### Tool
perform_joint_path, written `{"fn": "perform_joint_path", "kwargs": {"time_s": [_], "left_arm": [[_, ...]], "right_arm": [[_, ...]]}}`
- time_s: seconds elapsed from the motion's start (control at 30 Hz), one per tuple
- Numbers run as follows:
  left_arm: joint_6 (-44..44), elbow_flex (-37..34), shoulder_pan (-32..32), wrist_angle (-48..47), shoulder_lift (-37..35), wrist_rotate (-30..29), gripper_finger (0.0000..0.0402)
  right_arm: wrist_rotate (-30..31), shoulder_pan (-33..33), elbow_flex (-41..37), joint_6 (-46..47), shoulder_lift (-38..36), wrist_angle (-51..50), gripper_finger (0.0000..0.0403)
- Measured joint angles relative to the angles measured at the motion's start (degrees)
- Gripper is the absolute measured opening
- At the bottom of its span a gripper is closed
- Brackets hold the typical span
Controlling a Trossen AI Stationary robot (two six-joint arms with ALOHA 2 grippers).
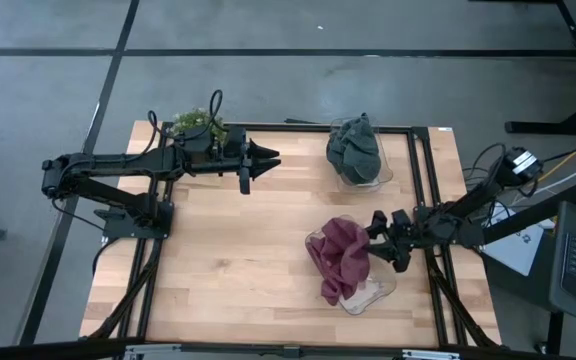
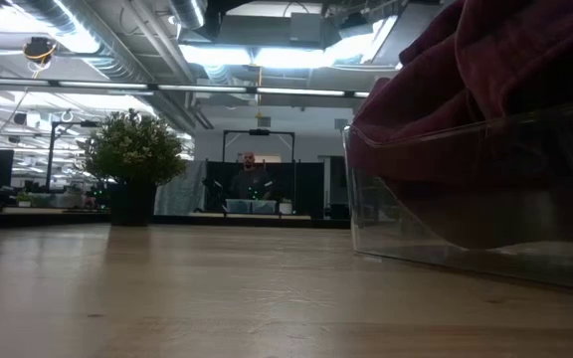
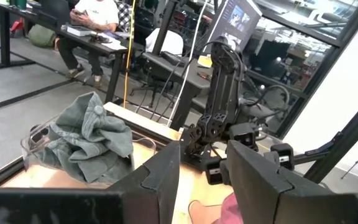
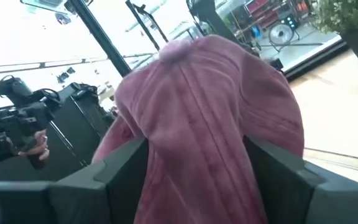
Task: Pick & Place hat
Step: Put the red cap into the bottom transparent bin
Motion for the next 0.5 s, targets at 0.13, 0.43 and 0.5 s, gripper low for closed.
{"fn": "perform_joint_path", "kwargs": {"time_s": [0.13, 0.43, 0.5], "left_arm": [[0.0, 0.0, 0.0, 0.1, 0.0, 0.0, 0.0129], [0.0, 0.0, 0.0, 0.3, 0.0, 0.0, 0.0129], [0.0, 0.0, 0.0, 0.3, 0.0, 0.0, 0.0129]], "right_arm": [[-0.1, 0.0, 0.1, -0.2, -2.8, -3.6, 0.0251], [-9.8, 0.0, 11.5, -1.8, -7.1, -37.4, 0.0231], [-11.3, 0.0, 14.6, -3.1, -7.8, -45.1, 0.0215]]}}
